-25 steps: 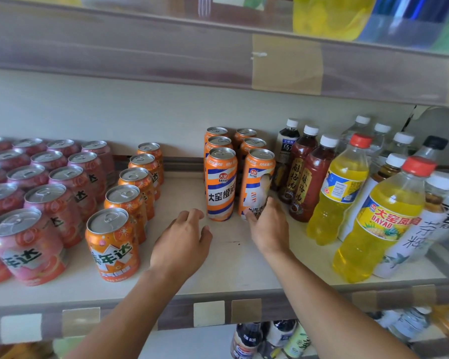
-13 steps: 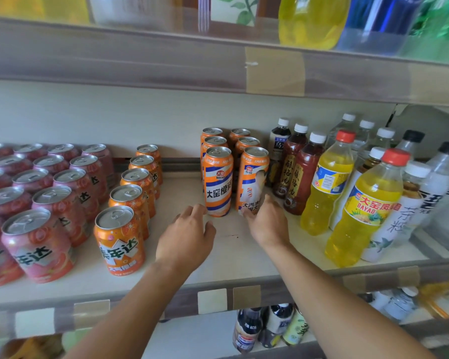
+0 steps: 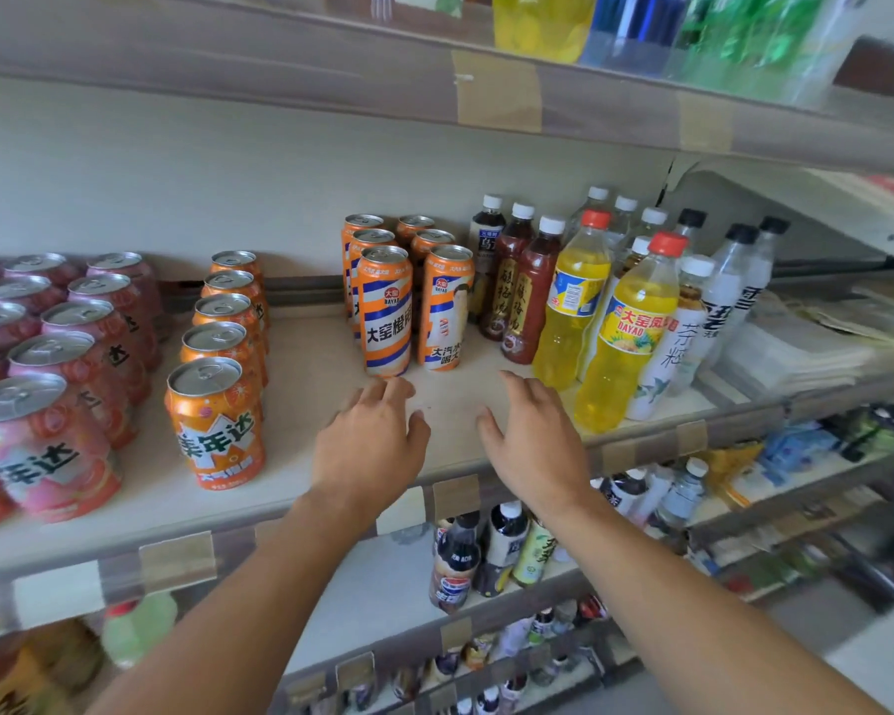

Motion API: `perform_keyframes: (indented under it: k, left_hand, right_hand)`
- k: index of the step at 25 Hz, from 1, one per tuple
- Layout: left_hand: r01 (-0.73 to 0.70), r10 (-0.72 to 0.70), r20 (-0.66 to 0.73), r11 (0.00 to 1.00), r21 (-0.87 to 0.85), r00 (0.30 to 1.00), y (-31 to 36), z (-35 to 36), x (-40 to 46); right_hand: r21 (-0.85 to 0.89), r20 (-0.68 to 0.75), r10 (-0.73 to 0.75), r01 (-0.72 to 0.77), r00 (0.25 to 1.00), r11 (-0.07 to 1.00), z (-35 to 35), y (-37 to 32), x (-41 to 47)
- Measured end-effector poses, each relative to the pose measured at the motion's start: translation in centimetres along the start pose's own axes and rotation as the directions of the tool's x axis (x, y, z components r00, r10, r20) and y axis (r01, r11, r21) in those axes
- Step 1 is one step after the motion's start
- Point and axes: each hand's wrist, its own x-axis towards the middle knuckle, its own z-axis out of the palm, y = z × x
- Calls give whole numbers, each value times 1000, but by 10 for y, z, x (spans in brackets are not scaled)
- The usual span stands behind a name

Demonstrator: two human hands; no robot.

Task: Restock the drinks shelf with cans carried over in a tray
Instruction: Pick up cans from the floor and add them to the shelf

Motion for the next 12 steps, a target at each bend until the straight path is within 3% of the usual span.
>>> perform_keyframes:
  k: [4,12]
  left_hand:
    - [-127,127,-19,992,14,992,26,1,-24]
    - [-225,225,5,973,44,974,57,31,-95]
  right_hand:
    - [-59,-76,-96,92,993,994,-18,21,-28]
    - [38,-99,-88,92,991,995,-10,73,-105]
